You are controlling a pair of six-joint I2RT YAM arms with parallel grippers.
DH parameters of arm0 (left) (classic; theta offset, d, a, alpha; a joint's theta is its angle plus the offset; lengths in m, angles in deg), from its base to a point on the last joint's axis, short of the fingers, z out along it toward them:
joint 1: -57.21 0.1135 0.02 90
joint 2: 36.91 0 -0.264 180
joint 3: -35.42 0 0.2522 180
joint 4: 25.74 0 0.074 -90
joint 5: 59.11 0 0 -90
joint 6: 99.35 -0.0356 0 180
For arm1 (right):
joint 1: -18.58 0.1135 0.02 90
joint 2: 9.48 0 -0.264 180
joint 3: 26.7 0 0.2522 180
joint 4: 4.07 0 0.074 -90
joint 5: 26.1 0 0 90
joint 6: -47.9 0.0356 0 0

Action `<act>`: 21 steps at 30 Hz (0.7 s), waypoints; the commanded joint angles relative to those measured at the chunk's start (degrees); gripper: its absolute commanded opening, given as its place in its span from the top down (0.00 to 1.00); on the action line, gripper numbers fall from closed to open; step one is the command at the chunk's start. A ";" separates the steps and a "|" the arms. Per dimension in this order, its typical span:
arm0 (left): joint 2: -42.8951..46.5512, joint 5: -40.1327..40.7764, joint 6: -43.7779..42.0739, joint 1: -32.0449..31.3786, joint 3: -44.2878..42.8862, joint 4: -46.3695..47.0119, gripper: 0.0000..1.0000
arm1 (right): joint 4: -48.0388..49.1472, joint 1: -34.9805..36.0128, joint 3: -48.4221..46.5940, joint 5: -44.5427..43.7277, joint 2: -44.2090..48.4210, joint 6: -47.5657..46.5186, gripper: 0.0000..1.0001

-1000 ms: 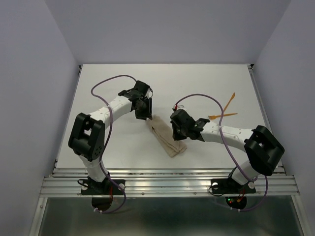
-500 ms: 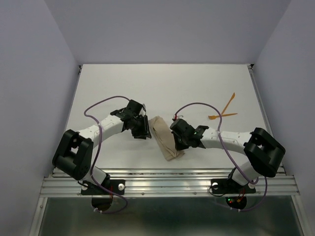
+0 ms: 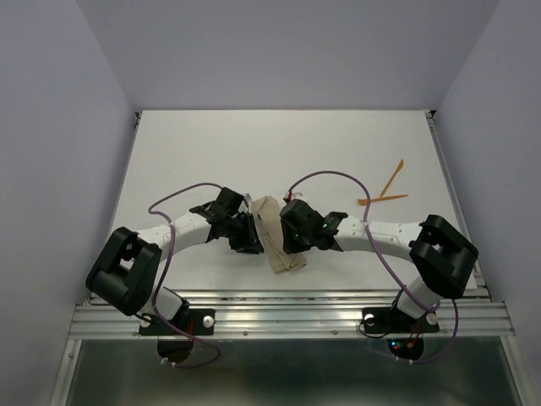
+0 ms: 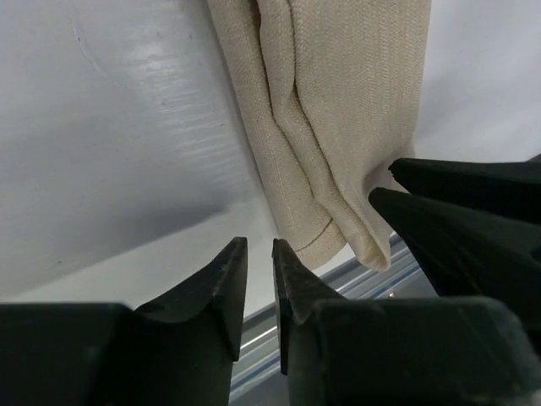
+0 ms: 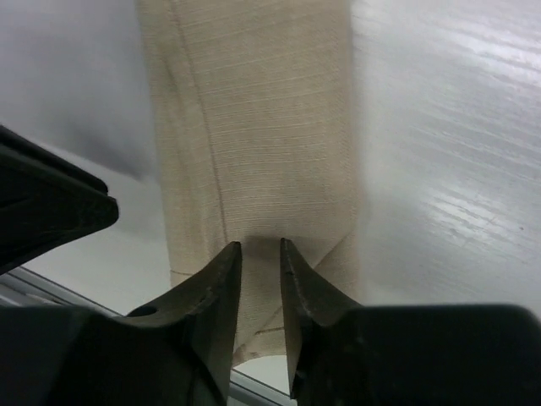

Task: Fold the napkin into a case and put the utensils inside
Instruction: Smooth out the smaller rectangle-folded napkin at the center of the board.

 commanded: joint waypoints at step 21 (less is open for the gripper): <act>-1.67 -8.44 4.17 -0.88 5.84 11.77 1.00 | -6.85 9.77 -9.16 -10.33 -6.53 -10.40 0.57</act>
